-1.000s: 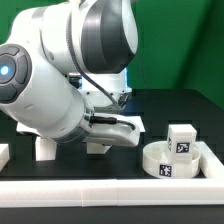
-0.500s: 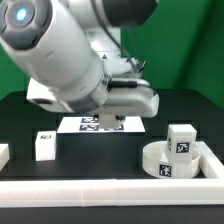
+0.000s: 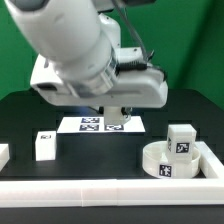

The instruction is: Assemble stool

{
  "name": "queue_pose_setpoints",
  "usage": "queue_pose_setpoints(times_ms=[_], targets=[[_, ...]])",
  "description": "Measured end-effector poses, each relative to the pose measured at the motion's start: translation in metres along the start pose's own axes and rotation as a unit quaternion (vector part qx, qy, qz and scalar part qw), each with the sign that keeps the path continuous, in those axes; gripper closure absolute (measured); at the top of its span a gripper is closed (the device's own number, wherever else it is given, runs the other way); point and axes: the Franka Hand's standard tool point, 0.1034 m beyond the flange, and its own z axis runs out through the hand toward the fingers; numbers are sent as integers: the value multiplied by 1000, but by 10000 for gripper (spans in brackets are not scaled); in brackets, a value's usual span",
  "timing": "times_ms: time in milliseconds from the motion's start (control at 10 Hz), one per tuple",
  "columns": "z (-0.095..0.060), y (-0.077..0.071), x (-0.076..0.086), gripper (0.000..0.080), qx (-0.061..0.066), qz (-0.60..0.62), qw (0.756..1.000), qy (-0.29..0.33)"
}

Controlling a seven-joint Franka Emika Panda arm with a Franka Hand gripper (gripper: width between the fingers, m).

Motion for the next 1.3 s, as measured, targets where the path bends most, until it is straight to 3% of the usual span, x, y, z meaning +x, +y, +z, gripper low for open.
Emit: queue_pose_setpoints(times_ms=[200, 400, 1000, 1100, 1300], targets=[[-20, -16, -5, 473, 5, -6, 997, 75], [-30, -30, -22, 473, 10, -16, 989, 149], [-38, -45, -14, 472, 23, -31, 933, 358], [-34, -48, -20, 472, 22, -36, 925, 377], [-39, -54, -27, 472, 33, -35, 890, 454]])
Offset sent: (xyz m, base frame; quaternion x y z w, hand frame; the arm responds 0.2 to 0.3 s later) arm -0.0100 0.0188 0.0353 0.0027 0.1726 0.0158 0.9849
